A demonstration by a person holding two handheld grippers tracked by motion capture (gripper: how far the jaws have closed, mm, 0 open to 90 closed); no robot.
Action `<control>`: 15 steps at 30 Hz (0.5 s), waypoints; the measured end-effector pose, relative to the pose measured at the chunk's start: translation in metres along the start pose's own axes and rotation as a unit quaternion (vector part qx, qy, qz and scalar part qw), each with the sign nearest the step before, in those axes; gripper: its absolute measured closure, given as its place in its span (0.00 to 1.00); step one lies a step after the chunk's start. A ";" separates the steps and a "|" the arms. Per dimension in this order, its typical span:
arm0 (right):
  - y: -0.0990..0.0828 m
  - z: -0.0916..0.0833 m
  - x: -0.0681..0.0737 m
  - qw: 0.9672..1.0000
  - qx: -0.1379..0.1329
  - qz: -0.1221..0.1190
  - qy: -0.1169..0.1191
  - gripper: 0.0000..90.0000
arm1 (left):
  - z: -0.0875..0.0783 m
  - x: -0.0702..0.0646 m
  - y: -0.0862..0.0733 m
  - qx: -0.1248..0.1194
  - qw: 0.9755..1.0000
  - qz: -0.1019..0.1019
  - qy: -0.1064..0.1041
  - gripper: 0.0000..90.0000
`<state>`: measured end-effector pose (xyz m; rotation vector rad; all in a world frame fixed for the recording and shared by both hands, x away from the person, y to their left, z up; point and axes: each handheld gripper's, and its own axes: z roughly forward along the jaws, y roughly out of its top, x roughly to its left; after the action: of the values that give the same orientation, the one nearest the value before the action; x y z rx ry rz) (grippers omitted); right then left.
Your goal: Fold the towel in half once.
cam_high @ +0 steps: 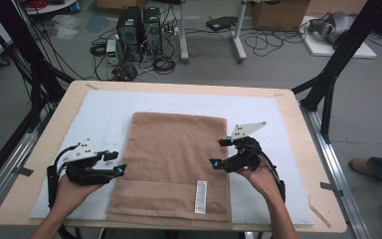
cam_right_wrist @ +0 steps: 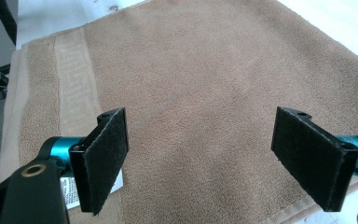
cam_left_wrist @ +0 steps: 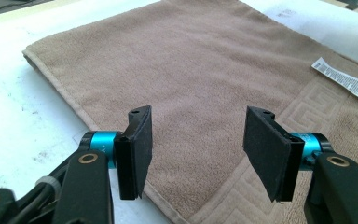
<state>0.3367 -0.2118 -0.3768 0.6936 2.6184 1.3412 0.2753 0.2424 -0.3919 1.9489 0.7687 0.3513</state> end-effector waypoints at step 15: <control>0.003 0.001 -0.004 1.000 0.007 0.001 -0.003 0.20 | 0.003 0.005 0.004 0.001 1.000 -0.002 0.005 0.46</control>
<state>0.3418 -0.2113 -0.3757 0.7020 2.6256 1.3222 0.2821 0.2422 -0.3905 1.9492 0.7791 0.3576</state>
